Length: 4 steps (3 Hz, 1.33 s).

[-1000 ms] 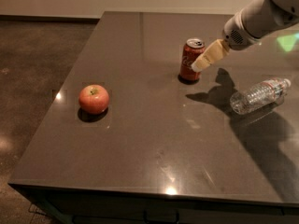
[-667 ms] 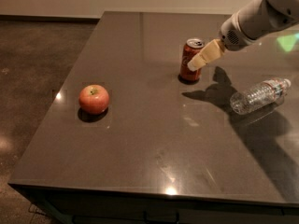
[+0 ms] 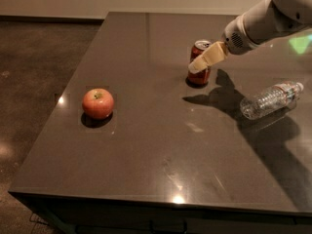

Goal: Knock coke can over

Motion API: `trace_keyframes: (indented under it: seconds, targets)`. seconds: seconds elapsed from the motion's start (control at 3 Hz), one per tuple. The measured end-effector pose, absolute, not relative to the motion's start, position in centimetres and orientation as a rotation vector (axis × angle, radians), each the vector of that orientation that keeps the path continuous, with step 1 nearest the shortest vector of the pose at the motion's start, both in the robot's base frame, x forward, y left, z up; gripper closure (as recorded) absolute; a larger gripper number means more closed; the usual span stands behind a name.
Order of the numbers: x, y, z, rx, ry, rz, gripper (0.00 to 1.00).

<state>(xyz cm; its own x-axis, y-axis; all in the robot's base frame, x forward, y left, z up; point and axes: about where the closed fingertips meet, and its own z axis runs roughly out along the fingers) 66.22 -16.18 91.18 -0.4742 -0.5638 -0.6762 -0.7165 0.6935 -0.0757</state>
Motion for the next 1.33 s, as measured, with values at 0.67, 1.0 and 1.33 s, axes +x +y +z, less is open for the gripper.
trace_keyframes:
  seconds: [0.67,1.0,1.33]
  targets:
    - [66.3,-15.2,91.1,-0.980,2.185,0.332,0.41]
    - [65.9,-15.4,91.7,-0.991,2.175,0.335,0.64]
    - [65.2,-15.8,92.9,-1.046,2.188,0.301,0.88]
